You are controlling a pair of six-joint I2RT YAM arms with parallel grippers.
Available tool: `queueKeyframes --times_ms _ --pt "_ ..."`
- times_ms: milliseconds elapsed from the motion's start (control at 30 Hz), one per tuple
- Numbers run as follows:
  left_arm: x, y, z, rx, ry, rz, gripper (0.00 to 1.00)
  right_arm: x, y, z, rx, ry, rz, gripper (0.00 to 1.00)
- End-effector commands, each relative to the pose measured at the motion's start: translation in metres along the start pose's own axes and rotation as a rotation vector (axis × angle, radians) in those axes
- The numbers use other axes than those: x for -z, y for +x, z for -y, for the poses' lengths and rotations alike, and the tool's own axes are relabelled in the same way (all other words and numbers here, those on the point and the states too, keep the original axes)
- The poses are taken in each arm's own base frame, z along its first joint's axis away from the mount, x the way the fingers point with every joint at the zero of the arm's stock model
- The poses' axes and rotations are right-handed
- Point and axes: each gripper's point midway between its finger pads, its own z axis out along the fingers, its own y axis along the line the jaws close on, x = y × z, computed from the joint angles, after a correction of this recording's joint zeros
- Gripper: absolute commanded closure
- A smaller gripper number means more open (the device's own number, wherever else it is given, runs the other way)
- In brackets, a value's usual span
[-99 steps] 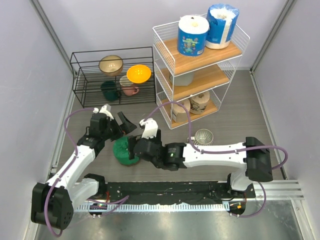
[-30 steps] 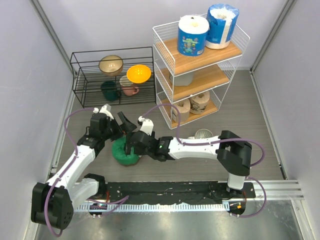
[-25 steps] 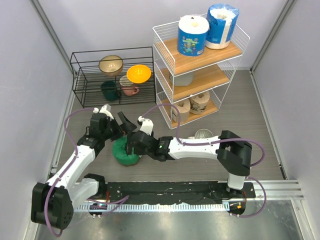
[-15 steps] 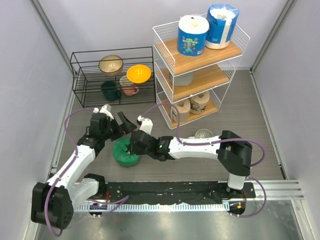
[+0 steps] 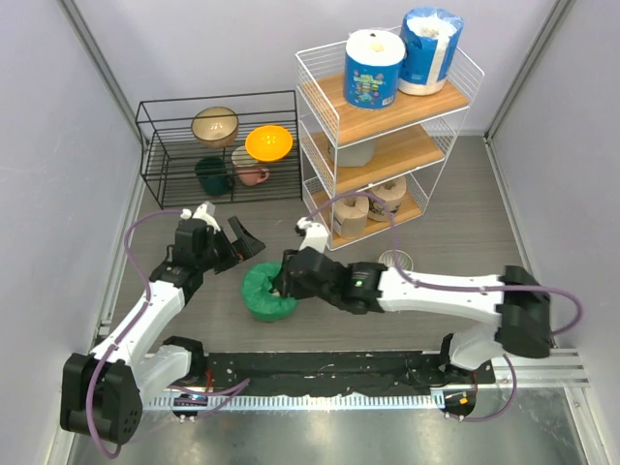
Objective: Place and organize the paper towels onto the shelf
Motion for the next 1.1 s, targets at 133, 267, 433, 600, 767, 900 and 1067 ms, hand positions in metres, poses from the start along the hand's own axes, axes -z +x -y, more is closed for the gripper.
queueKeyframes --times_ms 133,267,433,600,767,900,1067 --pt "0.0 -0.008 0.013 -0.007 0.045 0.021 0.0 0.098 -0.077 0.05 -0.059 0.098 0.23 0.69" --pt "0.001 -0.009 0.013 -0.007 0.047 0.024 0.0 0.147 -0.116 0.094 -0.119 0.2 0.358 0.69" --pt "0.001 -0.009 0.012 -0.007 0.041 0.023 0.0 0.177 -0.162 0.14 -0.148 0.315 0.44 0.69" --pt "0.001 -0.008 0.012 -0.009 0.043 0.021 0.0 0.212 -0.221 0.145 -0.138 0.36 0.563 0.69" --pt "0.002 -0.009 0.012 -0.008 0.039 0.025 0.0 0.229 -0.256 0.148 -0.112 0.406 0.621 0.69" --pt "0.002 -0.008 0.011 -0.008 0.037 0.022 0.0 0.239 -0.273 0.159 -0.114 0.446 0.653 0.7" --pt "0.001 -0.007 0.011 -0.006 0.039 0.02 0.0 0.233 -0.285 0.178 -0.121 0.488 0.646 0.71"
